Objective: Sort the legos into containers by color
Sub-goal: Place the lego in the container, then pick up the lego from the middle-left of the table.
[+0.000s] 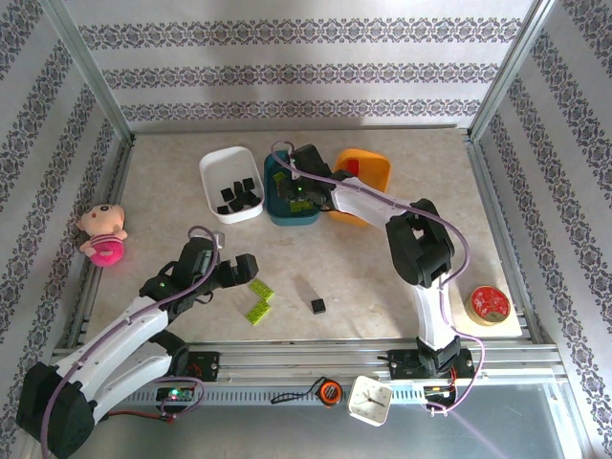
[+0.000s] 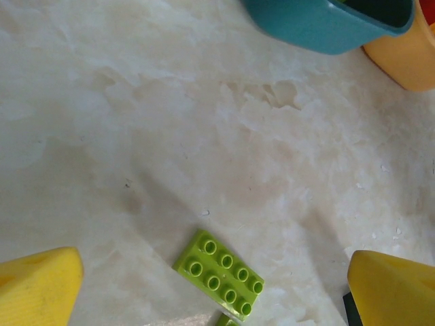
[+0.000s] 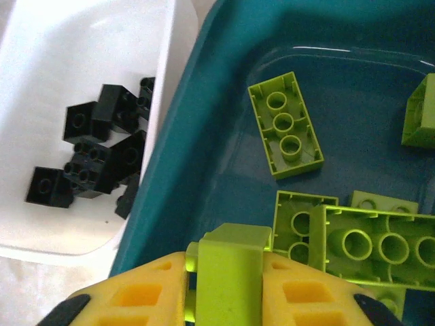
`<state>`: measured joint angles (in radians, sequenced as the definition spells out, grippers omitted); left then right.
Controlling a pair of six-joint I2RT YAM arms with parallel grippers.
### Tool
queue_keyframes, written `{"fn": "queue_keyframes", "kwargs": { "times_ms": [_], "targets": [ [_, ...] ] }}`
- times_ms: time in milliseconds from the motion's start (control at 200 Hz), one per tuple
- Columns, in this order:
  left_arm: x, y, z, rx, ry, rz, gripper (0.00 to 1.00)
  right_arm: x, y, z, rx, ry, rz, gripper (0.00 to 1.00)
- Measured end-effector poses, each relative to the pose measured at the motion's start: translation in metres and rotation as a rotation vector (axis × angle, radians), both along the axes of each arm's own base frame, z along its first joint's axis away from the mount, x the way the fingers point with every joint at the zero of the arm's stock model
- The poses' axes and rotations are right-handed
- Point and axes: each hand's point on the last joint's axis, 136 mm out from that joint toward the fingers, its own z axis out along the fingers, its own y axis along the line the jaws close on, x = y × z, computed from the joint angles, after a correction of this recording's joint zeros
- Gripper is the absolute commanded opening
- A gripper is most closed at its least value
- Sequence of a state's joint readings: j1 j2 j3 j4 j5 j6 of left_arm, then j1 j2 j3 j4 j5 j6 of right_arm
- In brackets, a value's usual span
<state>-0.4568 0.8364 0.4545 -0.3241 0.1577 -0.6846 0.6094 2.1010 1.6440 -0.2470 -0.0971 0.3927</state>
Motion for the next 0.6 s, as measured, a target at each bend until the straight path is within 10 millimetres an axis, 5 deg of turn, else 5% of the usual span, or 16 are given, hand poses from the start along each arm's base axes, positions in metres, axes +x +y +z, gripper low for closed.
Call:
{"fn": "queue_keyframes", "kwargs": {
  "times_ms": [220,390,600],
  "targets": [
    [-0.004,-0.007,-0.012,0.005,0.051,-0.047,0.97,0.007,0.001,0.008,-0.013,-0.015,-0.017,0.67],
    [-0.012,-0.023,-0.025,0.053,0.100,-0.134,0.97,0.005,-0.002,0.011,-0.016,-0.021,-0.018,0.73],
    [-0.022,-0.055,-0.030,0.191,0.117,-0.284,0.96,-0.023,-0.020,0.030,-0.006,-0.037,-0.018,0.75]
  ]
}}
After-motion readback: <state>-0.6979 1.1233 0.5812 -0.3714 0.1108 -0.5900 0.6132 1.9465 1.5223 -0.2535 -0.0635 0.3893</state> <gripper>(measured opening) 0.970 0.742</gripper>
